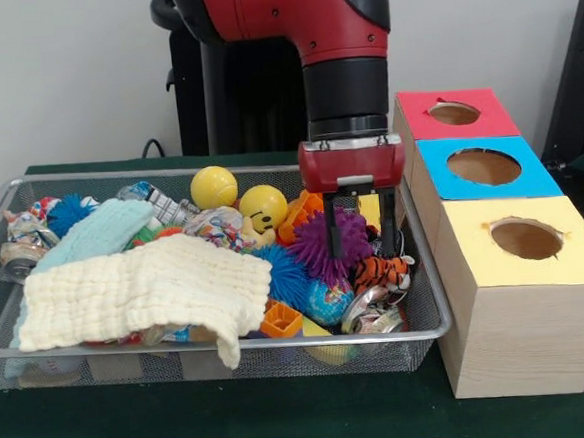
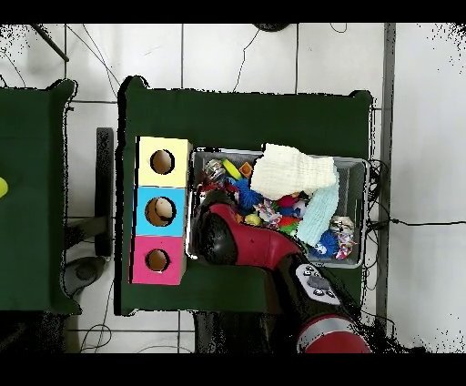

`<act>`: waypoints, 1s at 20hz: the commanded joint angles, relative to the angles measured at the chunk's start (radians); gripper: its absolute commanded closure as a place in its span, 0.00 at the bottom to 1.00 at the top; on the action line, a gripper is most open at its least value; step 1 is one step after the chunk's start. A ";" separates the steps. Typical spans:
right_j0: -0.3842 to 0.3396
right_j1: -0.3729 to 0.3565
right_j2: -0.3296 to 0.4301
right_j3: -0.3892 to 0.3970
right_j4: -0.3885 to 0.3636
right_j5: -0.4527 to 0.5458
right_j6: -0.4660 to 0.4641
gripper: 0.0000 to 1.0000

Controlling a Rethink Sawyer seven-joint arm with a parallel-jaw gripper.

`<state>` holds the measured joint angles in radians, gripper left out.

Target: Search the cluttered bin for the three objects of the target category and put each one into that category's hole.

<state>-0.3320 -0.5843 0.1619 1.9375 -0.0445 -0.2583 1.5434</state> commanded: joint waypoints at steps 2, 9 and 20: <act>-0.094 0.053 0.046 0.125 0.162 0.011 0.426 0.00; -0.123 0.051 0.005 0.141 0.335 0.085 0.540 0.00; 0.157 0.069 -0.278 -0.026 0.621 0.210 0.502 0.00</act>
<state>-0.3018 -0.5522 0.0101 2.0435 0.3809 -0.2054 1.8516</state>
